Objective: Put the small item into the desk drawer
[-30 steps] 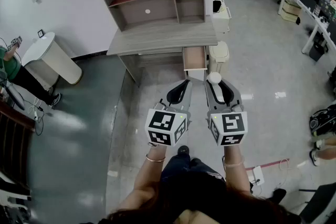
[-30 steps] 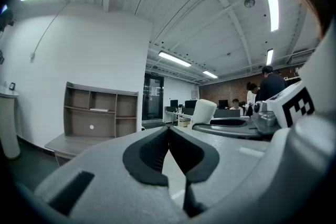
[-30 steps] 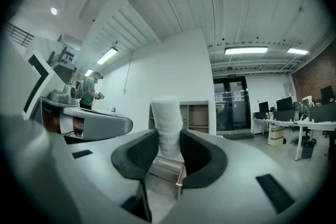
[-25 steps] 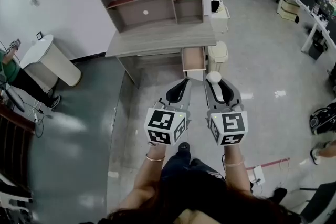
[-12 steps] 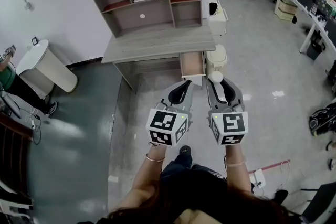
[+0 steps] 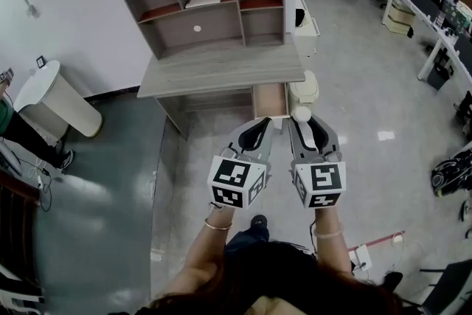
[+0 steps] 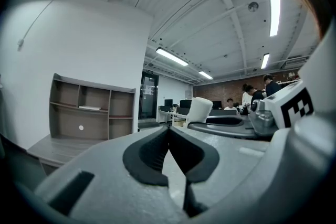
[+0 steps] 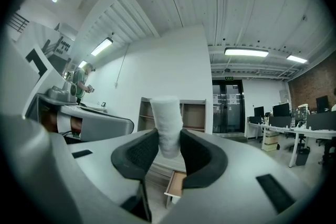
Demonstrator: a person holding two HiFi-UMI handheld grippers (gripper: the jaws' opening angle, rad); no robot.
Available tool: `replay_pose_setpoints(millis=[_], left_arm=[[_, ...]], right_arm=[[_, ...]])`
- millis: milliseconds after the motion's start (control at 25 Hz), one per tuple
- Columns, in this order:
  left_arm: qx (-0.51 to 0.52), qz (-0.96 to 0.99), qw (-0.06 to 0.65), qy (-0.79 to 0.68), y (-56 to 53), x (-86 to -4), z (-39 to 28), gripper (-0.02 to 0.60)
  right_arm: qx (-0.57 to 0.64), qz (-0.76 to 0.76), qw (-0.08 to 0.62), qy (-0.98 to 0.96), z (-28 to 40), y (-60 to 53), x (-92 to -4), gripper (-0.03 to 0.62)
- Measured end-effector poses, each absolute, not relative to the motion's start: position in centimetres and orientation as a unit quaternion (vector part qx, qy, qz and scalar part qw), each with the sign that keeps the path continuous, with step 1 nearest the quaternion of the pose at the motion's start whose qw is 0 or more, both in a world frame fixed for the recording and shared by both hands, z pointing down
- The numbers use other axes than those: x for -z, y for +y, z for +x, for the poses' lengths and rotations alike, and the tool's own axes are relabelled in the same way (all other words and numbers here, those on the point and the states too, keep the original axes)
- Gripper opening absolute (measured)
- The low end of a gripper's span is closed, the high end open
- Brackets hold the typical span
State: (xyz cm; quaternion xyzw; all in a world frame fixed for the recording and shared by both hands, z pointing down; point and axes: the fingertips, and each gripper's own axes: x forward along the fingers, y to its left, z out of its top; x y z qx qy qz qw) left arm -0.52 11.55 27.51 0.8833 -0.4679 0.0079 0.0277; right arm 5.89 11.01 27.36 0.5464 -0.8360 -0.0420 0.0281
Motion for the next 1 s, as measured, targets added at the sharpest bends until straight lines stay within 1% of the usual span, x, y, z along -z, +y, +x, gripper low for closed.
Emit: replay_pose_setpoints(millis=[480,1000], left_arm=[[0.001,0.891,0.031,-0.453,6.9,-27.3,-3.1,0.015],[0.003,0.905,0.042,-0.423,3.4,-28.0,-4.5,0.015]], right_arm=[[0.038,0.562,0.048,-0.825,3.3,6.5,-27.7,0.115],[0.039,0.587,0.043,-0.808,1.5,2.9,-27.7,0.115]])
